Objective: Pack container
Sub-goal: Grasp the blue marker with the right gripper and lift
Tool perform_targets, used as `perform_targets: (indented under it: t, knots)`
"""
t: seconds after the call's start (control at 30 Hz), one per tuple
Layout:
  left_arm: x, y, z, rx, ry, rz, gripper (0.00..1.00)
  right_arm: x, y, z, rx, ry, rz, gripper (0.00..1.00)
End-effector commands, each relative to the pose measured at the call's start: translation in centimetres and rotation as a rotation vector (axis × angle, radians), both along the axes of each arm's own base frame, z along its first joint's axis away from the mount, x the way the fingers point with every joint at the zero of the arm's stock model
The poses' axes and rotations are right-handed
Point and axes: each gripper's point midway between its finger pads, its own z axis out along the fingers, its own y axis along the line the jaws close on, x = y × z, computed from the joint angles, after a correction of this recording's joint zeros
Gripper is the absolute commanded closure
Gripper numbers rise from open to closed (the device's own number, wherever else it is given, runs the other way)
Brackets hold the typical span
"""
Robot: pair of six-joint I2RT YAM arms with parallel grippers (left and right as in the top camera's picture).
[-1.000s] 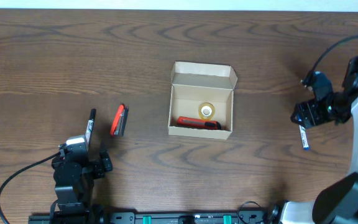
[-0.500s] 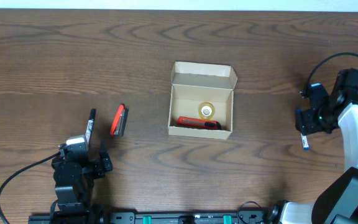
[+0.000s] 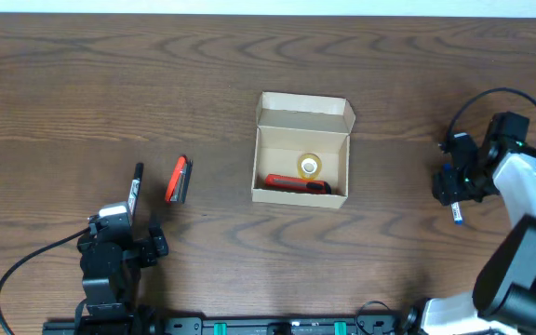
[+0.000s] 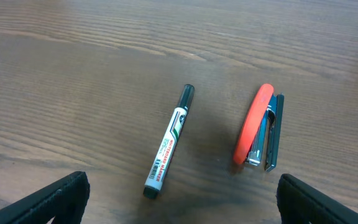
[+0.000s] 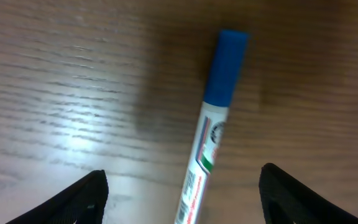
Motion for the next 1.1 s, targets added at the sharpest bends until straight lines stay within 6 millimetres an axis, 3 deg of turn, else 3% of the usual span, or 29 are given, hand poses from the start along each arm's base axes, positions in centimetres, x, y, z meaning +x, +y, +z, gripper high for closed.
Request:
perform_targets:
  t: [0.0,0.23,0.4,0.53,0.6,0.63,0.77,1.07]
  knots:
    - [0.1,-0.1,0.8,-0.008,-0.019,-0.003,0.05,-0.2,0.4,-2.0,0.034,0.042,-0.022,0.31]
    - [0.1,-0.1,0.8,-0.008,-0.019,-0.002,0.05,-0.5,0.9,-4.7,0.079,0.098,-0.029,0.33]
    - [0.1,-0.1,0.8,-0.008,-0.019,-0.002,0.05,0.1,1.2,-5.0,0.105,0.073,-0.033,0.39]
    - [0.1,-0.1,0.8,-0.008,-0.019,-0.002,0.05,0.2,1.2,-5.0,0.104,0.07,-0.032,0.57]
    - [0.1,-0.1,0.8,-0.008,-0.019,-0.002,0.05,0.2,1.2,-5.0,0.104,0.068,-0.032,0.7]
    - [0.1,-0.1,0.8,-0.008,-0.019,-0.003,0.05,0.3,1.2,-5.0,0.103,0.064,-0.032,0.83]
    - [0.1,-0.1,0.8,-0.008,-0.019,-0.002,0.05,0.5,1.4,-5.0,0.114,0.058,-0.031,0.98]
    - [0.1,-0.1,0.8,-0.008,-0.019,-0.002,0.05,1.9,3.1,-4.3,0.201,-0.002,-0.027,0.99]
